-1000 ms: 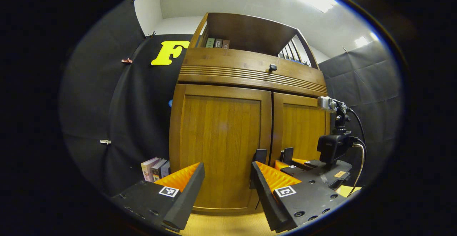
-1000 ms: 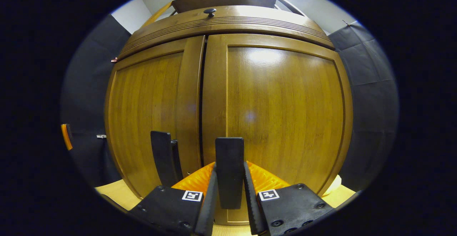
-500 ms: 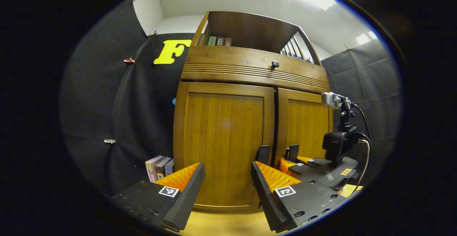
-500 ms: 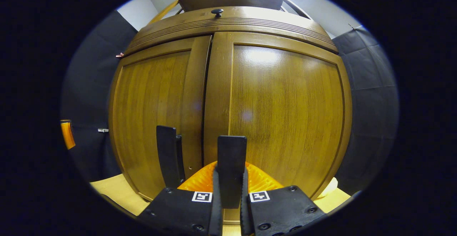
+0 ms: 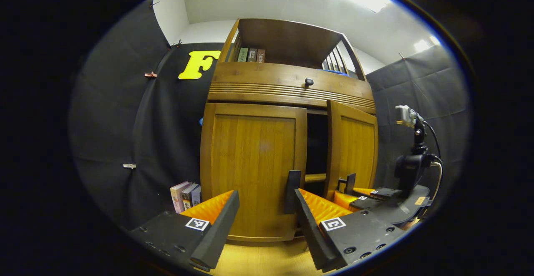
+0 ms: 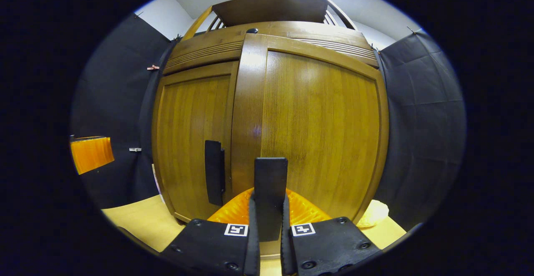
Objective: Open the right door of the double-door shoe cabinet with the right hand, and open the left door with the left hand.
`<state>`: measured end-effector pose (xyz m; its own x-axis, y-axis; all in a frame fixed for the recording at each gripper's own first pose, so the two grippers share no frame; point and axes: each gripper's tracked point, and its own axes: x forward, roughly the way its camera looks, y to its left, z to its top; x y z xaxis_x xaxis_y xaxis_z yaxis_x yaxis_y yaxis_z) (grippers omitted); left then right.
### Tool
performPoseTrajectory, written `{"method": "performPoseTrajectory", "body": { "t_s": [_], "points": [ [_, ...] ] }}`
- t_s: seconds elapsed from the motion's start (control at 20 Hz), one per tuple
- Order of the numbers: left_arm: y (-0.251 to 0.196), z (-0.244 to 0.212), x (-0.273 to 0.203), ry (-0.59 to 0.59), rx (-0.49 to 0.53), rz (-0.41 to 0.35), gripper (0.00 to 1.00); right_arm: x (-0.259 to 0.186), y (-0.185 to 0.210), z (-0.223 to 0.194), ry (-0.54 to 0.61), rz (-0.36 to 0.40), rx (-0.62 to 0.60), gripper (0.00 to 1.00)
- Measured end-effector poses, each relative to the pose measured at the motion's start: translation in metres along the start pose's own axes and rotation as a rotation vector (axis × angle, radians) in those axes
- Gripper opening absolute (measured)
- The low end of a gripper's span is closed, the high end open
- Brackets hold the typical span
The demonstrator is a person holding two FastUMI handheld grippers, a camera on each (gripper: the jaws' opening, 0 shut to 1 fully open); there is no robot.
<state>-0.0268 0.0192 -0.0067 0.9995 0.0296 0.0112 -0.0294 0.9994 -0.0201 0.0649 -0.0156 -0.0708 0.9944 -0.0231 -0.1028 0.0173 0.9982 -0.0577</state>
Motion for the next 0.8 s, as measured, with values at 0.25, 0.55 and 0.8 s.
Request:
{"method": "performPoseTrajectory", "body": {
  "t_s": [0.25, 0.55, 0.8],
  "points": [
    [-0.011, -0.006, -0.006, 0.015, 0.017, 0.021, 0.79, -0.042, -0.021, 0.005, -0.006, 0.040, 0.012, 0.23],
    [-0.037, -0.014, -0.002, 0.024, 0.002, -0.010, 0.82, -0.080, -0.048, 0.008, -0.004, 0.052, 0.008, 0.19],
    [-0.054, -0.016, 0.007, 0.011, 0.015, -0.054, 0.79, -0.106, -0.080, 0.011, -0.010, 0.003, -0.003, 0.23]
  ]
}}
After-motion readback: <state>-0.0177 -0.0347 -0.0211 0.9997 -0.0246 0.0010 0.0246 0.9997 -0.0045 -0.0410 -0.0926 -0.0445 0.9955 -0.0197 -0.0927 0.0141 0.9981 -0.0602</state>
